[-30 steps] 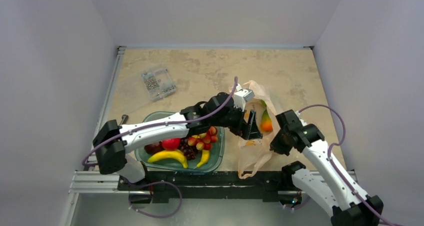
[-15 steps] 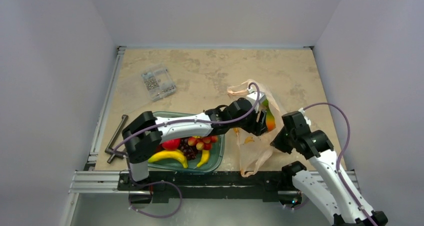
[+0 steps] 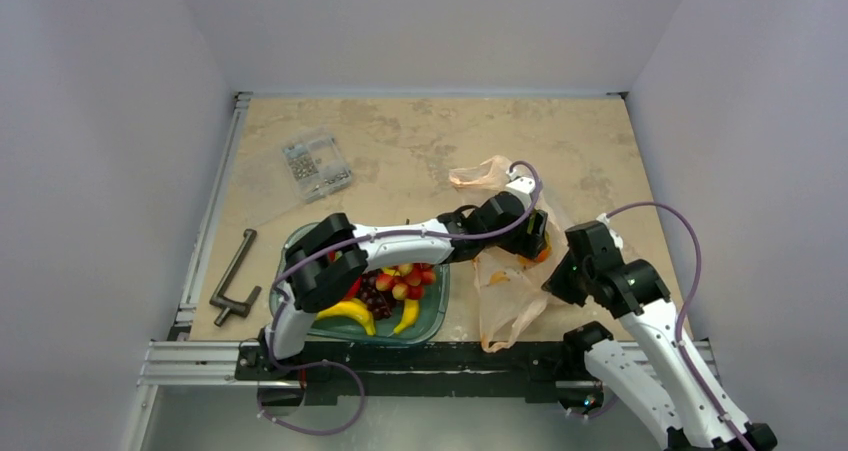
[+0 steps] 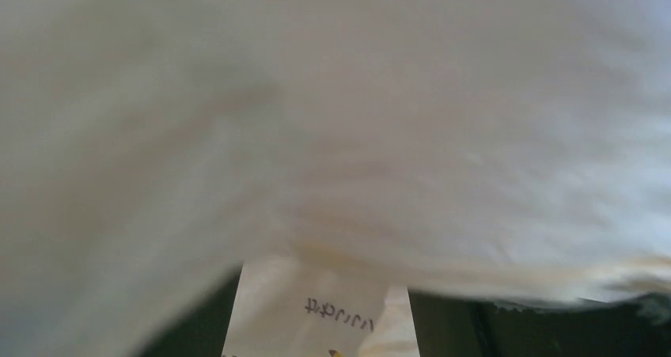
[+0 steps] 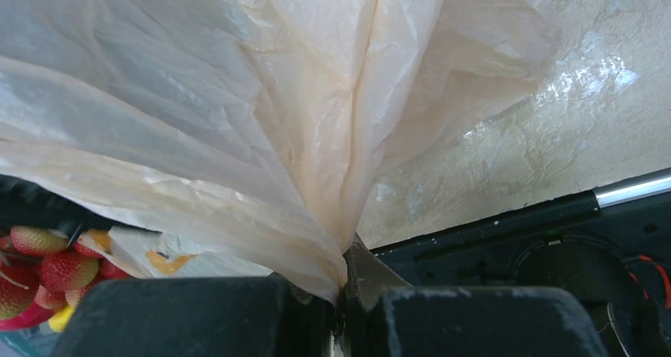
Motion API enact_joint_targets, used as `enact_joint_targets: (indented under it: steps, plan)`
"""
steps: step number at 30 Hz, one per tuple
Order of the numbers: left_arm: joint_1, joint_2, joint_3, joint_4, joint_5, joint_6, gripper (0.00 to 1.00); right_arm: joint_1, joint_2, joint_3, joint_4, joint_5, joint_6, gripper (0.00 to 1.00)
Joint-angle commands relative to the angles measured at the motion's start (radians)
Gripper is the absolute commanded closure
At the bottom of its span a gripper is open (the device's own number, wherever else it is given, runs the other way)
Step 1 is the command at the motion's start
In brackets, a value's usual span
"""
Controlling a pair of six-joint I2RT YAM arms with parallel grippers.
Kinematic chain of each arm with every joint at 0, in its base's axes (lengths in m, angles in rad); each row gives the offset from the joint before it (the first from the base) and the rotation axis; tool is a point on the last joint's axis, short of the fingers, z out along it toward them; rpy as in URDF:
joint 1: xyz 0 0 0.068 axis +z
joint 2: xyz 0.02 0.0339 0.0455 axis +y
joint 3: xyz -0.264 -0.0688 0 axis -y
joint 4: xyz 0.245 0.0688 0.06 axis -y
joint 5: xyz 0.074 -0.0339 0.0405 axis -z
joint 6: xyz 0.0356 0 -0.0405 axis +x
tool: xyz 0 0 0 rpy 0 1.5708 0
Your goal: Take the fake fruits out of the plastic bag
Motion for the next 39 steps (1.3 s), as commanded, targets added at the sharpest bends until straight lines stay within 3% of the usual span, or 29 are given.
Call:
enact_joint_targets:
  steps: [1, 12, 17, 20, 23, 31, 39]
  plan:
    - [0.021, 0.059, 0.073, 0.049, -0.042, 0.011, 0.29, 0.002, -0.014, 0.059, -0.009, 0.011, -0.01, 1.0]
    - [0.017, 0.236, 0.235, -0.023, -0.077, -0.023, 0.19, 0.002, -0.016, 0.057, 0.012, -0.027, -0.015, 1.0]
    - [0.017, 0.284, 0.272, -0.098, -0.133, -0.023, 0.25, 0.001, -0.019, 0.065, 0.011, -0.024, -0.022, 1.0]
    - [0.017, 0.303, 0.286, -0.105, -0.124, -0.004, 0.36, 0.001, -0.019, 0.065, 0.01, -0.023, -0.024, 1.0]
    - [0.017, 0.282, 0.278, -0.113, -0.103, 0.013, 0.53, 0.002, -0.025, 0.056, 0.008, -0.017, -0.023, 1.0]
    - [0.032, 0.062, 0.202, -0.198, -0.01, 0.043, 0.89, 0.0, -0.049, 0.029, 0.031, 0.0, -0.019, 1.0]
    - [0.106, -0.2, -0.039, -0.175, 0.193, -0.059, 1.0, 0.001, -0.053, 0.026, 0.086, 0.022, -0.033, 1.0]
